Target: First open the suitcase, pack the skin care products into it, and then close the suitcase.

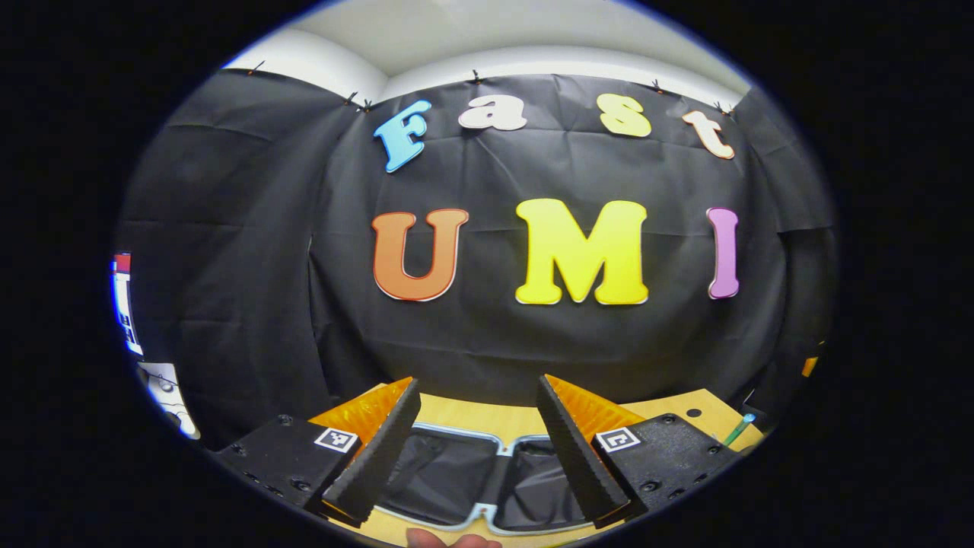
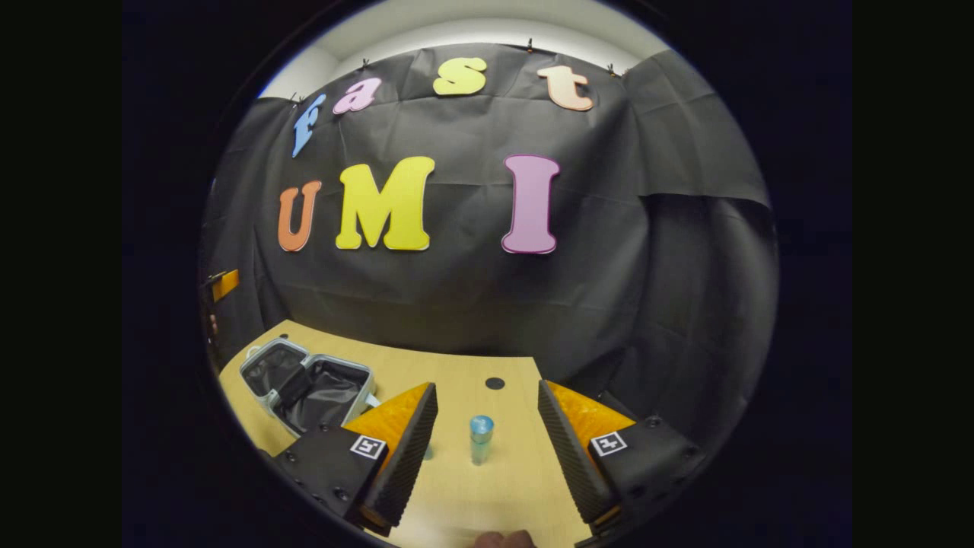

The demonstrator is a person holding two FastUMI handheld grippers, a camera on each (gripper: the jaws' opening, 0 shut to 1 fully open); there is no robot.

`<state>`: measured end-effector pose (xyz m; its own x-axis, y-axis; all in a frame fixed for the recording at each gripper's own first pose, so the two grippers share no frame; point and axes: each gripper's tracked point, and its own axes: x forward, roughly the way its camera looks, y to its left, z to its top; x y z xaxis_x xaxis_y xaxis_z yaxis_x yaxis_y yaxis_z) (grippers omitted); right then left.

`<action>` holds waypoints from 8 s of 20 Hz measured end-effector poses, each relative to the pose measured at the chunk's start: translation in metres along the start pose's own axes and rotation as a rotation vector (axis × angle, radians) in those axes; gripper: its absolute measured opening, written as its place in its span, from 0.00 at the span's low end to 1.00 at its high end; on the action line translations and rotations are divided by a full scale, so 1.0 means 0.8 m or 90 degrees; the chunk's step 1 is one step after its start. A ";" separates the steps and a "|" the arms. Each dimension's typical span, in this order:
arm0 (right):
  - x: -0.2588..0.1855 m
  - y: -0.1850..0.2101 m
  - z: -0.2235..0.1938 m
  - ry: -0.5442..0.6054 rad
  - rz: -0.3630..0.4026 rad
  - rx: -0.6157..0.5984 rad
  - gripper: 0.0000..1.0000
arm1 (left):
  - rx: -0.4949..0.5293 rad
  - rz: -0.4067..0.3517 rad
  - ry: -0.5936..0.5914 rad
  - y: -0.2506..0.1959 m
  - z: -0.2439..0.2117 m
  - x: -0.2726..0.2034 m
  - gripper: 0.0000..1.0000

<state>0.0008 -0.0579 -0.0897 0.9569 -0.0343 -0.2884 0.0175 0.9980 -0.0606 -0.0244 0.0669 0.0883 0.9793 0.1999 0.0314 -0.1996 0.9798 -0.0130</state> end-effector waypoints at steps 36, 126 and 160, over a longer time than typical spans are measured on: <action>-0.052 -0.206 -0.131 0.152 -0.074 -0.023 0.78 | 0.120 -0.327 0.431 -0.444 -0.429 0.011 0.55; 0.100 0.449 -0.212 0.673 0.432 0.047 0.31 | -0.122 -0.145 0.447 0.025 -0.168 -0.059 0.99; 0.100 0.384 -0.179 0.462 0.302 0.010 0.65 | -0.130 0.039 0.392 0.314 -0.193 -0.005 0.98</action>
<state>0.0414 0.2387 -0.2685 0.4424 0.3658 -0.8188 -0.3276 0.9158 0.2322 -0.0731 0.3114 -0.0698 0.8182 0.1553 -0.5536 -0.3049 0.9335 -0.1888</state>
